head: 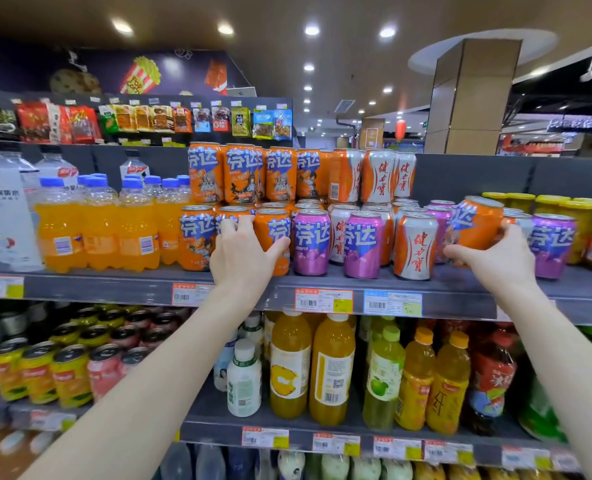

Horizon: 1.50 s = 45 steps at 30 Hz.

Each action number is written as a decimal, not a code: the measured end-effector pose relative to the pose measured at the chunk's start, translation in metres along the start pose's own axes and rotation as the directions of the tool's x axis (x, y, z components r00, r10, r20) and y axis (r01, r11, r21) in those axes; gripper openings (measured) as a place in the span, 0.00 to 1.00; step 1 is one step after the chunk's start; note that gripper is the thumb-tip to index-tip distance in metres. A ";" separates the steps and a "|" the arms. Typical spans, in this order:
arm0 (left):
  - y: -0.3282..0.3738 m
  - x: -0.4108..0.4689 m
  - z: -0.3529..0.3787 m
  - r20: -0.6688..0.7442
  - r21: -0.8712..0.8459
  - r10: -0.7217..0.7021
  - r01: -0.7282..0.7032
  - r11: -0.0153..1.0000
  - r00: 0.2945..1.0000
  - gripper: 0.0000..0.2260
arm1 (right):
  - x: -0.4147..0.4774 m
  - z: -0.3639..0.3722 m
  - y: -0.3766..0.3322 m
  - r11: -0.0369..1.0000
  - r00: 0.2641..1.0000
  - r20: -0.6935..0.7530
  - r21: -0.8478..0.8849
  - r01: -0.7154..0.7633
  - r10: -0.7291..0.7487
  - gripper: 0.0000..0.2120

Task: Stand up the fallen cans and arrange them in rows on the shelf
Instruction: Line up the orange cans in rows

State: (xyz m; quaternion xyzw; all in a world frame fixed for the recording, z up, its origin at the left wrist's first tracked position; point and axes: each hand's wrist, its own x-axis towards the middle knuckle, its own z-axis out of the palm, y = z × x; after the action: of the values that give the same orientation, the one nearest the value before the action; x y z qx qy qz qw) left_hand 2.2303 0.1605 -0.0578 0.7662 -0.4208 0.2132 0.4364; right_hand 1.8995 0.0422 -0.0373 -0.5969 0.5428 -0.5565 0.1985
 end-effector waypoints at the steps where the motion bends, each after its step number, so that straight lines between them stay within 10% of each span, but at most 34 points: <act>1: -0.001 0.000 0.000 -0.001 0.013 0.007 -0.007 1.000 1.000 0.35 | -0.004 -0.003 -0.006 0.998 0.999 -0.026 0.052 0.023 -0.021 0.42; 7: 0.004 0.010 -0.002 -0.140 0.051 0.329 -0.325 0.944 0.934 0.35 | -0.031 -0.010 -0.042 0.963 0.987 0.074 0.240 0.122 -0.144 0.37; 10: 0.020 0.029 -0.009 0.003 0.087 0.535 -0.533 0.842 0.845 0.32 | -0.044 -0.001 -0.051 0.962 0.964 0.197 0.241 0.127 -0.176 0.38; 18: 0.058 0.062 -0.023 0.560 0.221 0.405 -0.601 0.768 0.723 0.30 | -0.080 0.029 -0.056 0.963 0.911 0.345 0.218 0.158 -0.227 0.36; 45: 0.098 0.070 0.000 0.584 -0.219 0.491 -0.458 0.862 0.646 0.26 | -0.085 0.070 -0.055 0.970 0.901 0.377 0.190 0.150 -0.213 0.35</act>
State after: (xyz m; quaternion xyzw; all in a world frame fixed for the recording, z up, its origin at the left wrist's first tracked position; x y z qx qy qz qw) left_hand 2.1875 0.1030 0.0387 0.6438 -0.7313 0.0442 0.2209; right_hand 2.0025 0.1082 -0.0501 -0.7274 0.3881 -0.4817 0.2971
